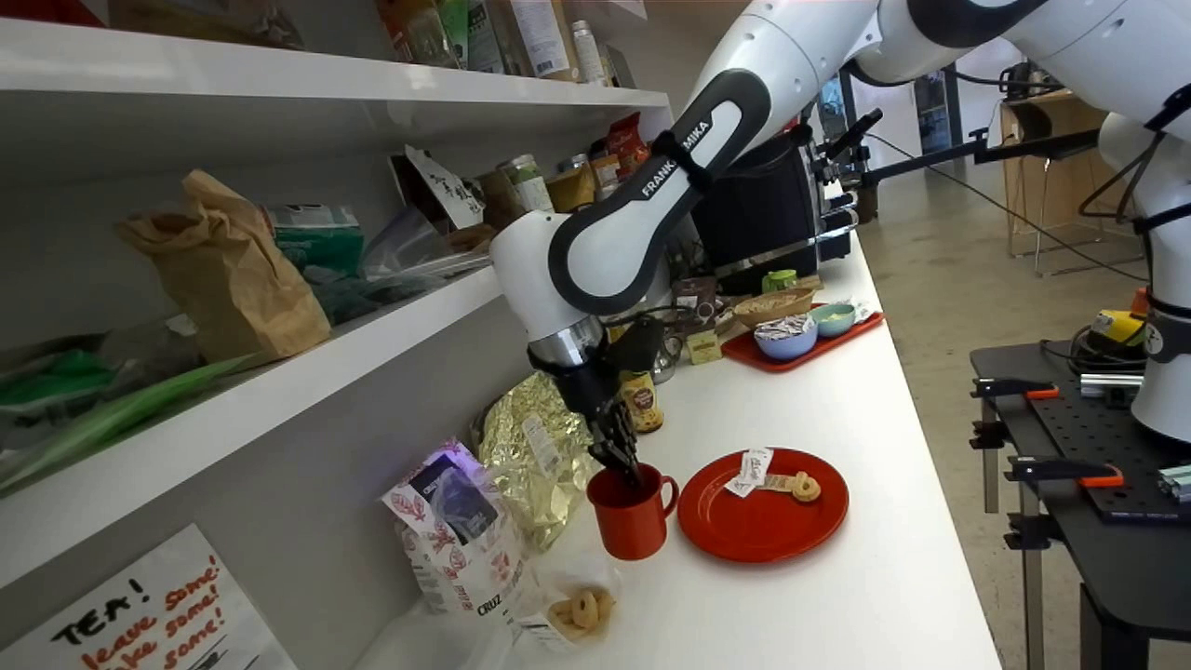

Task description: Pick up the red mug and place it on the red plate

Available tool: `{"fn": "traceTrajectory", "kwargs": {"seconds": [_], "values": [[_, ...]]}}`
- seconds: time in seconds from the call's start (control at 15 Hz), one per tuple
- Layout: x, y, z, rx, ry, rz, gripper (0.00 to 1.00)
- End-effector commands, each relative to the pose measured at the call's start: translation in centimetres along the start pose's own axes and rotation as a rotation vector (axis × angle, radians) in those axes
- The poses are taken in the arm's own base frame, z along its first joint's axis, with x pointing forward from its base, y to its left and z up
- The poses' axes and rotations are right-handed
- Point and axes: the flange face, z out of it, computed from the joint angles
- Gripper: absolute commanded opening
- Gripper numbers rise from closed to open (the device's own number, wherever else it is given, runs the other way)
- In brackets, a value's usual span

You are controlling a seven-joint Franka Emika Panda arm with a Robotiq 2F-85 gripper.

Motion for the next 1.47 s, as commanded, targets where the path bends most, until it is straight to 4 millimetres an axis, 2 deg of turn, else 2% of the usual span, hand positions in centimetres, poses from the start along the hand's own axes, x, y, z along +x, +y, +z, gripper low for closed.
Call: {"fn": "traceTrajectory", "kwargs": {"seconds": [0.0, 0.53, 0.73, 0.93, 1.2, 1.4], "values": [[-1.9, 2.0, 0.1, -0.011, -0.032, 0.03, 0.02], [-6.2, 8.2, 2.7, -0.019, -0.104, 0.115, 0.02], [-7.6, 10.0, 3.9, -0.009, -0.12, 0.141, 0.02], [-8.4, 11.0, 5.5, 0.007, -0.129, 0.162, 0.02], [-8.9, 10.9, 8.0, 0.011, -0.16, 0.164, 0.02], [-9.4, 11.1, 8.9, 0.007, -0.18, 0.167, 0.02]]}}
